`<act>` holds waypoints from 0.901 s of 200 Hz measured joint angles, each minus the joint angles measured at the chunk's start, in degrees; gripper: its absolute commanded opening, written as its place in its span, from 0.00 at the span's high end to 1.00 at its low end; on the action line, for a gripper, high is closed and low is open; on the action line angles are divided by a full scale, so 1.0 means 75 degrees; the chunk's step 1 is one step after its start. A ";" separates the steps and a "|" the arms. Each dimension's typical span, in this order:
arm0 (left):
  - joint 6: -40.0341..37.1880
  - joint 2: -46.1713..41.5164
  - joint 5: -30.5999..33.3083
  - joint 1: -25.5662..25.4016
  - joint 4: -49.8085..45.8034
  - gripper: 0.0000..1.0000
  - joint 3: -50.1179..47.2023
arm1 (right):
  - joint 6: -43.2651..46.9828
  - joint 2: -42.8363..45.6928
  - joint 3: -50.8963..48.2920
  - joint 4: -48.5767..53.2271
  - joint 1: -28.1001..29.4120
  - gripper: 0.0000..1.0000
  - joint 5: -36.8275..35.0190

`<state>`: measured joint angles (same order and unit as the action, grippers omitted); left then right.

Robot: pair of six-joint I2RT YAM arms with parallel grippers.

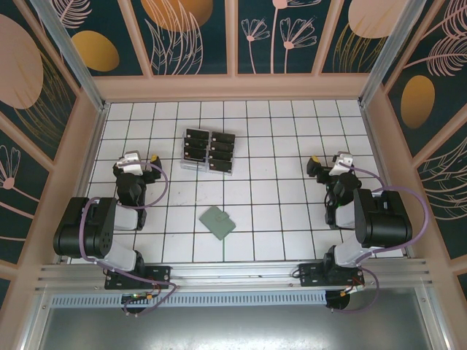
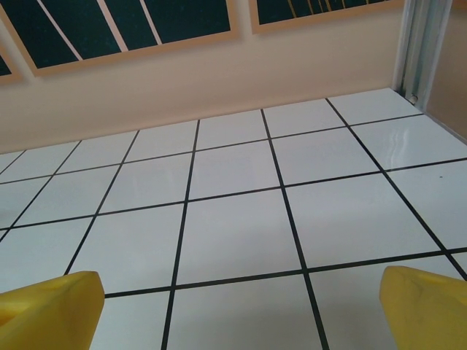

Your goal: Put the credit cards into the card holder

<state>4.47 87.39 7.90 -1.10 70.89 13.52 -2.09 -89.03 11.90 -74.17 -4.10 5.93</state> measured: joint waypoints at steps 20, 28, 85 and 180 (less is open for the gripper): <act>0.0006 -0.0020 0.0015 0.0000 -0.0041 0.01 0.0006 | -0.0026 0.0143 -0.0023 0.0119 0.0003 0.06 -0.0061; 0.0006 -0.0099 0.0050 0.0000 -0.0216 0.01 0.0035 | -0.0052 0.0423 -0.0038 0.0361 0.0003 0.06 -0.0154; 0.0414 -0.1547 0.0289 0.0006 -0.2841 0.01 0.1524 | -0.1903 0.3386 0.0938 0.2786 -0.0481 0.01 -0.0300; 0.3660 0.0344 -0.3308 0.0006 -0.4814 0.01 0.3966 | -0.3768 0.2897 0.3232 0.7539 0.2439 0.21 0.1288</act>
<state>31.92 89.97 -16.91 -1.06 34.79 43.27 -30.35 -67.31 36.14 -17.63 14.20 15.59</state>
